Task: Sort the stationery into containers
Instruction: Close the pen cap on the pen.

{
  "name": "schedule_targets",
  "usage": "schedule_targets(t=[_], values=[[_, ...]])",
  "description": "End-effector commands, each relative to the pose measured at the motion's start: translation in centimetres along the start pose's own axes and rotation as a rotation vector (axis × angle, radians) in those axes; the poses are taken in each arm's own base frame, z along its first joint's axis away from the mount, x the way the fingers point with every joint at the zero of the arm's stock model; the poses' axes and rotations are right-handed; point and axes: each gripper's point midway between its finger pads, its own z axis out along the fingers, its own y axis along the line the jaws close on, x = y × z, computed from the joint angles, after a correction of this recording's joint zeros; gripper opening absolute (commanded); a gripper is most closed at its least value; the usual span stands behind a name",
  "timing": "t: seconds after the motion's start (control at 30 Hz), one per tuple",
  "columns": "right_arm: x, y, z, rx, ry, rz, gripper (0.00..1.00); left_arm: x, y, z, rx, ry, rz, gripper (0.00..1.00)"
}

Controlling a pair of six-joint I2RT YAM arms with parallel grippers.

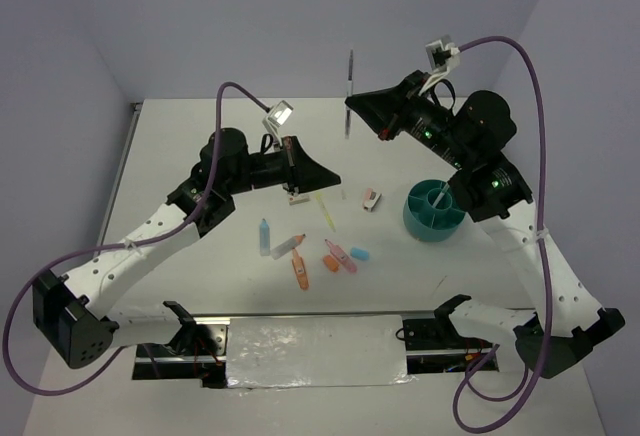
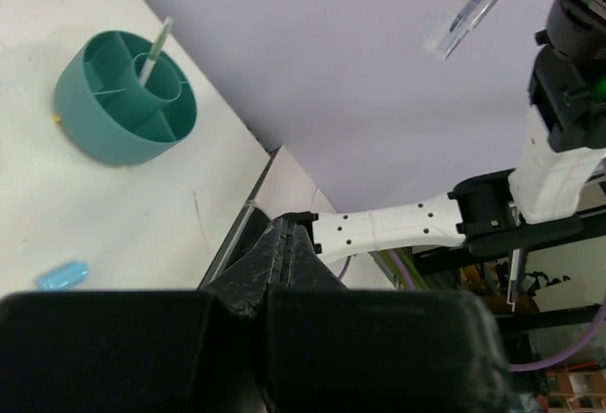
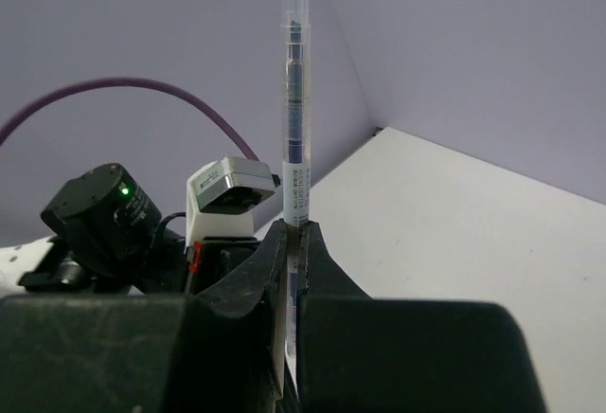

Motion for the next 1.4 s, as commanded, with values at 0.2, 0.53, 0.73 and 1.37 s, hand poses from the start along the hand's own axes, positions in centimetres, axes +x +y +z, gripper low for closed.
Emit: schedule_targets(t=[0.2,0.53,0.73,1.37], values=[[2.2,0.6,-1.5,-0.060,0.076,-0.103,0.00,-7.1,-3.5,-3.4,-0.047,-0.117,0.243,0.45],[8.0,2.6,-2.8,-0.160,0.218,-0.017,0.00,-13.6,-7.6,-3.7,0.072,-0.229,0.372,0.72],[8.5,4.0,-2.8,-0.195,0.237,-0.006,0.00,-13.7,-6.9,-2.6,0.097,-0.206,0.334,0.67],[7.3,3.6,-1.1,-0.153,0.239,-0.014,0.00,-11.7,-6.0,-2.1,0.152,-0.137,0.279,0.41]])
